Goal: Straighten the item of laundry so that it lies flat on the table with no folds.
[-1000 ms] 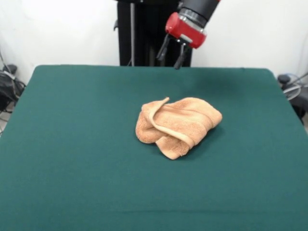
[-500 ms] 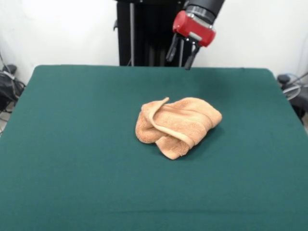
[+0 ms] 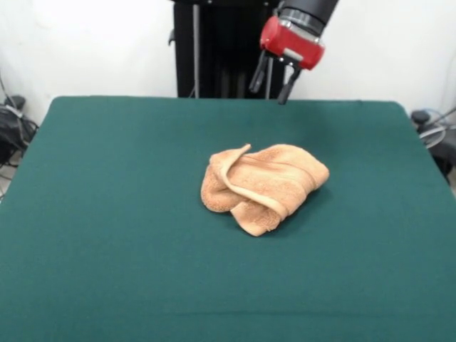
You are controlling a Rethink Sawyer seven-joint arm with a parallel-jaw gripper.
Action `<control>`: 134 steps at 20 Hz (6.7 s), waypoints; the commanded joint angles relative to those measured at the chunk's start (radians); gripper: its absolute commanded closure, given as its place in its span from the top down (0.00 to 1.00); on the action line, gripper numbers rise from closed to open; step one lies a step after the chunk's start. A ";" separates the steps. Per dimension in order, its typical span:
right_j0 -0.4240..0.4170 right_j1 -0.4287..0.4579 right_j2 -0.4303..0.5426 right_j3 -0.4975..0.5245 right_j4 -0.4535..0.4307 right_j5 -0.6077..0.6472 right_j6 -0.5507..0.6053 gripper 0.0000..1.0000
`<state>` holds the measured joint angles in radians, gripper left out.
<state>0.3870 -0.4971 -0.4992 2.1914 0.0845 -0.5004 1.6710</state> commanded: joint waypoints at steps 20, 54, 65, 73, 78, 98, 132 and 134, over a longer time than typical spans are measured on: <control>-0.188 -0.176 0.160 -0.291 -0.053 0.544 0.077 1.00; -0.287 -0.108 0.299 -0.325 -0.136 0.636 0.052 1.00; -0.232 -0.034 0.225 -0.354 -0.182 0.641 0.067 1.00; -0.217 0.001 0.203 -0.362 -0.188 0.613 0.093 1.00; -0.204 -0.013 0.166 -0.365 -0.190 0.594 0.098 1.00; -0.140 -0.013 0.049 -0.354 -0.158 0.546 0.144 1.00; -0.244 0.002 0.244 -0.274 -0.203 0.489 0.132 1.00; -0.237 0.010 0.239 -0.279 -0.203 0.489 0.135 1.00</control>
<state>0.1699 -0.5353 -0.4051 1.8504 -0.0735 0.0151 1.6710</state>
